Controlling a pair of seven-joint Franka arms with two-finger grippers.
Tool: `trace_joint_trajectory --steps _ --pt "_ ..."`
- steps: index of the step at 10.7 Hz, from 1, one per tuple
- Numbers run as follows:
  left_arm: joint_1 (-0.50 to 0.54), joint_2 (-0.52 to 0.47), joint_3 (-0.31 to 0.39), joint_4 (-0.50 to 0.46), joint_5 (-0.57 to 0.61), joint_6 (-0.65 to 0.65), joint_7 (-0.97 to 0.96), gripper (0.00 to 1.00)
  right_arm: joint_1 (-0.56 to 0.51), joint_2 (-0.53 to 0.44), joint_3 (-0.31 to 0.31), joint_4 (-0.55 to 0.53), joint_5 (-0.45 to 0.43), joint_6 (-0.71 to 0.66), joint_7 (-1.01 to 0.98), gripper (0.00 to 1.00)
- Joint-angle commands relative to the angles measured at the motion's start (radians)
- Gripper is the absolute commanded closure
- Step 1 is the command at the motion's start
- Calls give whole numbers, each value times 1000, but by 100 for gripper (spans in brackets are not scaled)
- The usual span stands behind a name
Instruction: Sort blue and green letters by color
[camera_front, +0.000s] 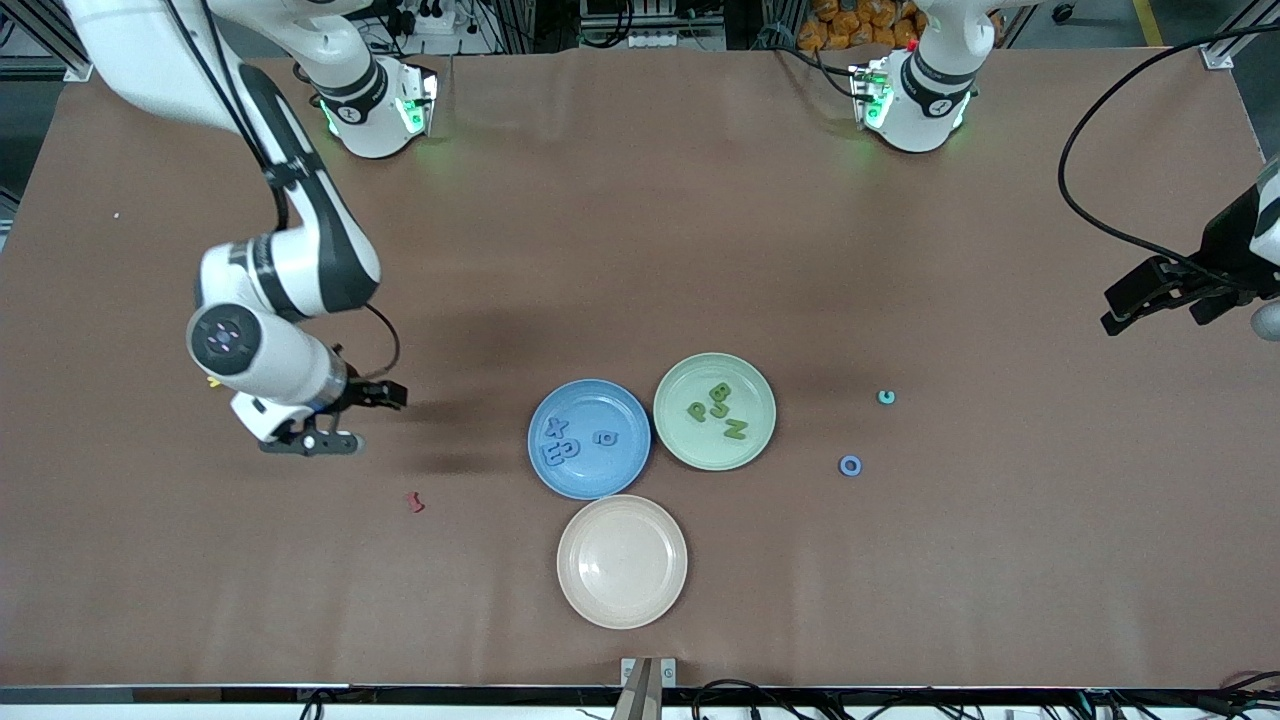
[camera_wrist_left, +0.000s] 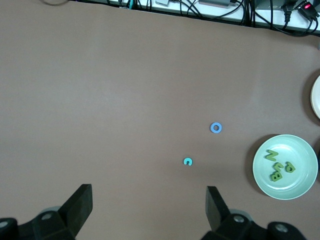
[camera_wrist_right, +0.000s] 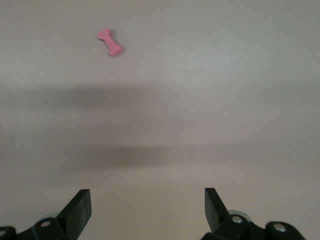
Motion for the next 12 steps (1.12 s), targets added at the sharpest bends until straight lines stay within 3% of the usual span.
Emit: trace_joint_trajectory --steps 1,3,5,9,12 --pt "3 -19 2 -11 -8 -13 21 0 -80 -226 8 -200 -4 21 -103 0" --pt "3 -21 -1 2 -9 -14 21 0 -100 -337 11 -261 -4 17 -152 0" --pt "3 -21 -2 3 -8 -37 21 0 -113 -389 11 -233 -4 -58 -194 0" --pt "-3 -21 -7 3 -8 -88 21 0 -113 -394 8 49 8 -365 -216 0" --pt "-5 -16 -13 2 -8 -132 19 0 -113 -388 11 223 19 -518 -212 0"
